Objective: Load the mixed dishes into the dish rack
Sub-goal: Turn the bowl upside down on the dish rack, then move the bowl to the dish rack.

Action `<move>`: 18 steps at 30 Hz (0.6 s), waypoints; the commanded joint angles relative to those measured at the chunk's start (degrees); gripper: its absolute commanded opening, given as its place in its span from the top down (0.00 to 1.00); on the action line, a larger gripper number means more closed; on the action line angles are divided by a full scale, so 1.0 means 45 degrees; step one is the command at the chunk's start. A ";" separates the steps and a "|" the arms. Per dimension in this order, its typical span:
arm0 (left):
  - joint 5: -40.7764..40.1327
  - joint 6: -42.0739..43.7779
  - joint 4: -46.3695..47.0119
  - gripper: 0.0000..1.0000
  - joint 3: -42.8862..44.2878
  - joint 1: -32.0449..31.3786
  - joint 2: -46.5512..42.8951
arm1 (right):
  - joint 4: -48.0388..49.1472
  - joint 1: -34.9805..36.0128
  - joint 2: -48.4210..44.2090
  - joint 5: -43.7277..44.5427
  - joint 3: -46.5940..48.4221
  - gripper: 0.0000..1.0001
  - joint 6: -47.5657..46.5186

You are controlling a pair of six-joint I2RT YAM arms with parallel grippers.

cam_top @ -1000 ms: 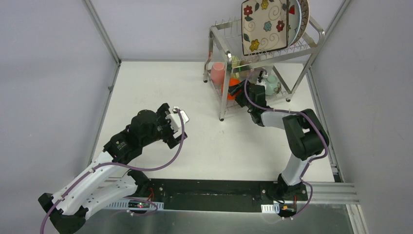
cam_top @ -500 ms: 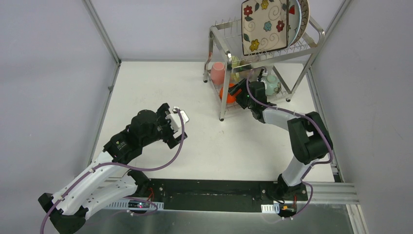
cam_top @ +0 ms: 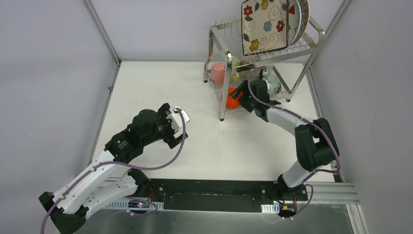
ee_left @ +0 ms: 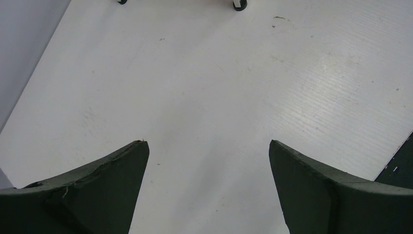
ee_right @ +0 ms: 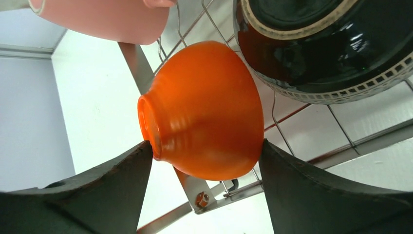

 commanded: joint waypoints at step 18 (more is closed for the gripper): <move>0.0227 -0.0296 0.0540 0.01 -0.0041 -0.0022 0.0068 | -0.1113 -0.0016 -0.0373 -0.0894 0.1164 0.46 -0.1606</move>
